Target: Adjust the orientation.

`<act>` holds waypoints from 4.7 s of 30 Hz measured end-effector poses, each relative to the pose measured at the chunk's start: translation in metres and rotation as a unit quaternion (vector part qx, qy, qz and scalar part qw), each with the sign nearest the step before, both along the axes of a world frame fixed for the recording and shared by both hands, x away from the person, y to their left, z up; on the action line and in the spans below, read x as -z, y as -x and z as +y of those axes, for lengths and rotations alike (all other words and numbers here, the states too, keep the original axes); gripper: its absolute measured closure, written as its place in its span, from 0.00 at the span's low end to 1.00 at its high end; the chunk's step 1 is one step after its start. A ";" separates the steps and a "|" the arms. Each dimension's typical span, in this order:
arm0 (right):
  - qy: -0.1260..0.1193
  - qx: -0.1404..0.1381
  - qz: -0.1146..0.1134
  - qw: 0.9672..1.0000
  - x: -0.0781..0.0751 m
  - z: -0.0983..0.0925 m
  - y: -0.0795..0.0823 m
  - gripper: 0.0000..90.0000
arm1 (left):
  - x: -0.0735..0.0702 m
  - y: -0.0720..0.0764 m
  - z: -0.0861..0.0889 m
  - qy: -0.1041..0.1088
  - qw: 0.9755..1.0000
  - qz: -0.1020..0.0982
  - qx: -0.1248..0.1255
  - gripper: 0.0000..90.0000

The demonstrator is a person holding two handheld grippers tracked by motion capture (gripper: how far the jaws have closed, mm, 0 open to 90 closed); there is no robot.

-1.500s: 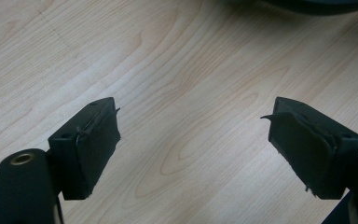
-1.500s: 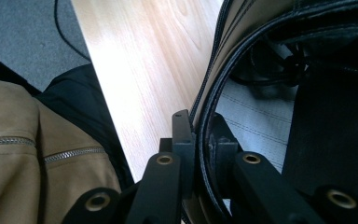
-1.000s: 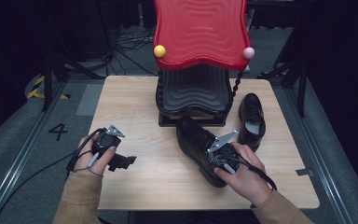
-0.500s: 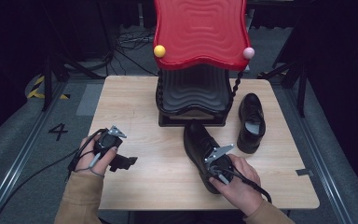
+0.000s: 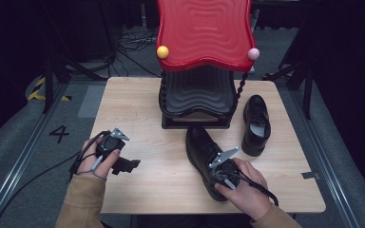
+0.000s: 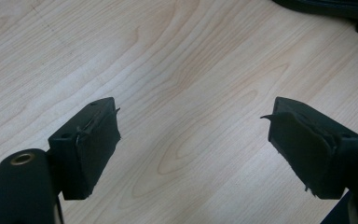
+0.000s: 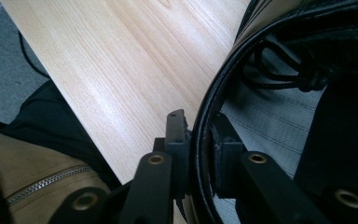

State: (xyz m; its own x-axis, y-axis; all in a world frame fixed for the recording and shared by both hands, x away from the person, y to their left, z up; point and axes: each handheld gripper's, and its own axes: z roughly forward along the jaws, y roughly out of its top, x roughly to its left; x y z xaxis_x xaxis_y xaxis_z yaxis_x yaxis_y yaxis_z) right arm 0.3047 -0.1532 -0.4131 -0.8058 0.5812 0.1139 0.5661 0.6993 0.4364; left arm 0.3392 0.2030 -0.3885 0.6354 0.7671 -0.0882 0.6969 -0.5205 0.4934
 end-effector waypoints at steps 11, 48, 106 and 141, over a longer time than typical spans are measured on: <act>-0.040 0.002 -0.010 0.999 -0.010 -0.012 -0.001 0.72 | 0.000 -0.006 -0.005 -0.002 1.000 -0.002 0.005 0.19; -0.036 0.157 -0.071 0.984 -0.079 -0.122 -0.102 0.54 | 0.001 -0.010 -0.008 -0.002 1.000 0.000 0.004 0.19; 0.072 0.170 0.097 0.978 -0.022 -0.123 -0.144 0.94 | 0.003 -0.010 -0.006 0.000 1.000 0.001 0.002 0.19; 0.123 -0.037 0.028 0.991 -0.076 -0.087 -0.004 0.92 | 0.001 -0.009 -0.007 -0.001 1.000 0.000 0.003 0.19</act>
